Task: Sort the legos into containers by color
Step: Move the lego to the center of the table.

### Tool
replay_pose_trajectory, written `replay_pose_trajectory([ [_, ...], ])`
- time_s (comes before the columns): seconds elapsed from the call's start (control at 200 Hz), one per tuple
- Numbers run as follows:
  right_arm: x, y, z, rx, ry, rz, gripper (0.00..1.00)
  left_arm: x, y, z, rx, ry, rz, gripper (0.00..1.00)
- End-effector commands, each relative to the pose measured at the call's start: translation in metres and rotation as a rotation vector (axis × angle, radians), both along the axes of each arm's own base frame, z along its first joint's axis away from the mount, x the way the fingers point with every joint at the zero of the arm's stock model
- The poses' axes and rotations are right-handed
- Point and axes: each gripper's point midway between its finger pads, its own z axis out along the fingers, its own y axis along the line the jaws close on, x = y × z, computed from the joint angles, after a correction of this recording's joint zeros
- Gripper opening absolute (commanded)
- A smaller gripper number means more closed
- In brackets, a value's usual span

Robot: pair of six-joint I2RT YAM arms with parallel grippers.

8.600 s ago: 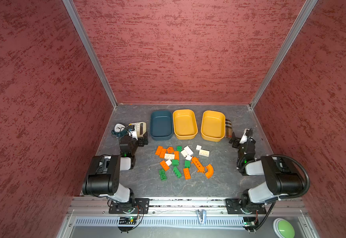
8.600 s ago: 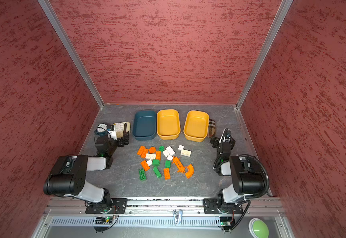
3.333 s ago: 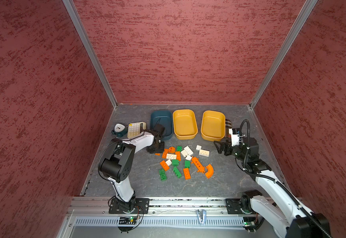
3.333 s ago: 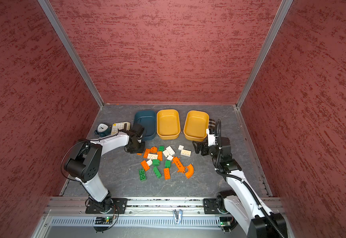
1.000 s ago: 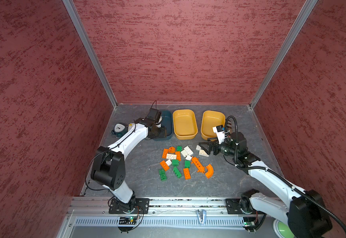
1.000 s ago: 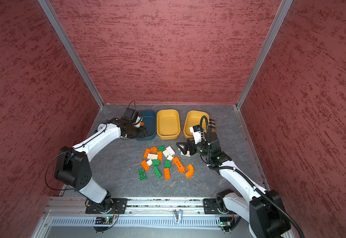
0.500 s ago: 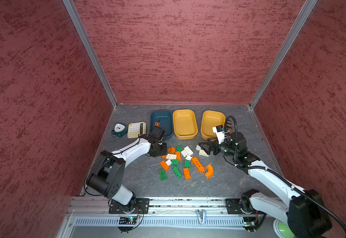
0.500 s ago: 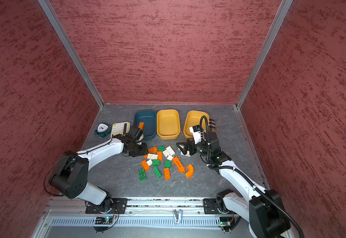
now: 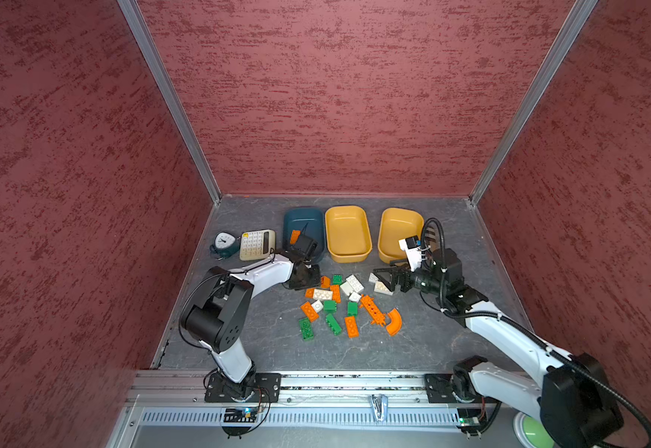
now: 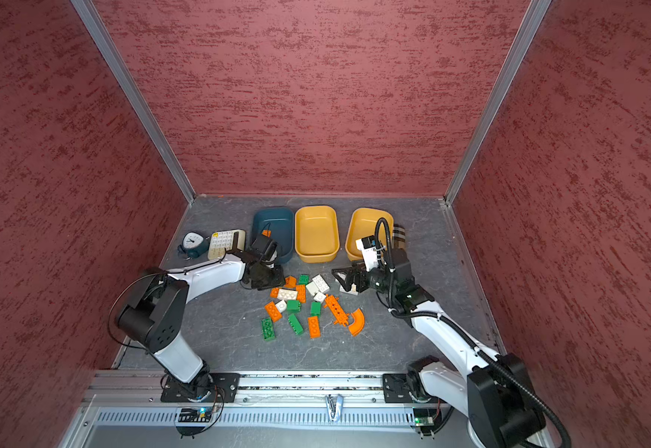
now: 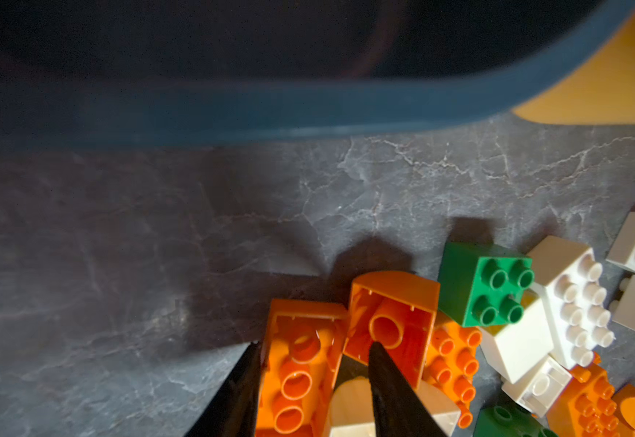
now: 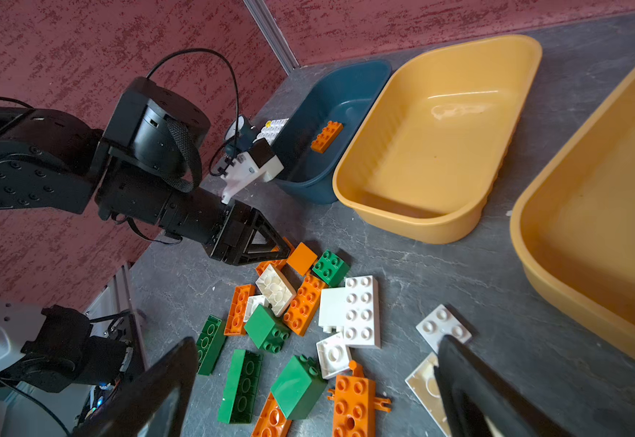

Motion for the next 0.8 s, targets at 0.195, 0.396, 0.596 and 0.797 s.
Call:
replay_pose_trajectory([
  [0.195,-0.002,0.000,-0.005,-0.026,-0.014,0.003,0.99,-0.011,0.014,-0.008,0.138,0.034,-0.038,0.47],
  [0.396,-0.002,0.000,-0.005,-0.027,-0.015,0.001,0.99,-0.016,0.027,-0.009,0.206,0.051,-0.053,0.47],
  [0.596,-0.002,-0.001,-0.005,-0.027,-0.017,0.002,0.99,-0.012,0.042,-0.003,0.286,0.040,-0.052,0.47],
  [0.797,-0.003,-0.001,-0.006,-0.029,-0.018,-0.001,0.99,-0.013,0.036,-0.006,0.221,0.062,-0.052,0.47],
])
